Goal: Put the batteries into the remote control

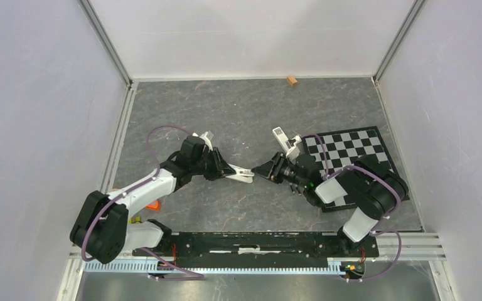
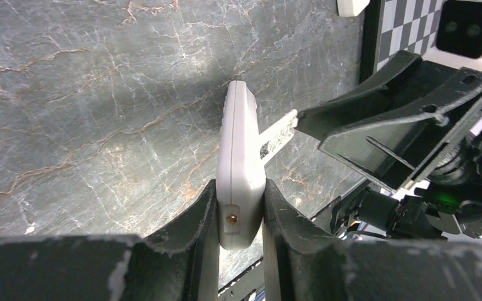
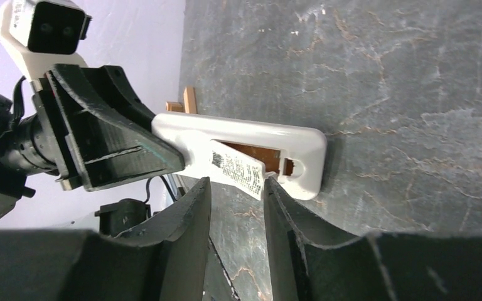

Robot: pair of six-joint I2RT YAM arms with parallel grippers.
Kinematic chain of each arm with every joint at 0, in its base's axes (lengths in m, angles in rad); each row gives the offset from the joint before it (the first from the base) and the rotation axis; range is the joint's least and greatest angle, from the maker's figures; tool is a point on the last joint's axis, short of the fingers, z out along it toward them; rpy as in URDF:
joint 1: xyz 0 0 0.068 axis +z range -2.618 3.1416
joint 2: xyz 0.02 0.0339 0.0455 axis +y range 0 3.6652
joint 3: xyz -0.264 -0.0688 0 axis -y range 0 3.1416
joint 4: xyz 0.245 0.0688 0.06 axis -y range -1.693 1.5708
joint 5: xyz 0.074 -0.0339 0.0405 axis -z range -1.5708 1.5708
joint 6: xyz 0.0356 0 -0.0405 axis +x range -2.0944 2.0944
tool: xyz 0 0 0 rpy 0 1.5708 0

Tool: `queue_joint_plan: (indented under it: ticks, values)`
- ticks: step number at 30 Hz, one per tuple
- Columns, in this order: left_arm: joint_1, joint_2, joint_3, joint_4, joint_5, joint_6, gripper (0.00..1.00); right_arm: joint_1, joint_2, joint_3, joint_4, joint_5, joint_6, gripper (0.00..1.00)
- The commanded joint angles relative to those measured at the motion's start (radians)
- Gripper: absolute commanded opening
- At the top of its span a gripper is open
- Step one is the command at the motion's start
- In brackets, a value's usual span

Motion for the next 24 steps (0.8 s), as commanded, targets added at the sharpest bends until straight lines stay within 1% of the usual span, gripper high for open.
queue_joint_plan:
  ticks: [1,5,11,14,16,19,22,24]
  values:
    - [-0.03,0.012,0.02,-0.137,-0.102,0.093,0.02,0.023,-0.069,0.049,0.079,-0.096,-0.02,0.4]
    - [-0.031,-0.005,0.052,-0.178,-0.164,0.114,0.02,0.014,-0.098,0.047,-0.099,-0.058,-0.08,0.41]
    - [-0.029,-0.009,0.125,-0.286,-0.304,0.161,0.02,-0.016,-0.153,0.048,-0.402,0.031,-0.149,0.41]
    - [-0.03,0.004,0.156,-0.351,-0.339,0.188,0.02,-0.023,-0.172,0.047,-0.486,0.062,-0.166,0.41]
    - [-0.029,0.002,0.163,-0.366,-0.377,0.199,0.02,-0.027,-0.174,0.062,-0.559,0.085,-0.185,0.42]
    - [-0.029,-0.005,0.169,-0.373,-0.384,0.204,0.02,-0.031,-0.17,0.095,-0.663,0.109,-0.226,0.46]
    - [-0.029,-0.022,0.179,-0.374,-0.377,0.211,0.02,-0.031,-0.191,0.125,-0.781,0.171,-0.292,0.5]
    - [-0.03,-0.041,0.191,-0.369,-0.351,0.24,0.02,-0.031,-0.23,0.131,-0.803,0.194,-0.332,0.51]
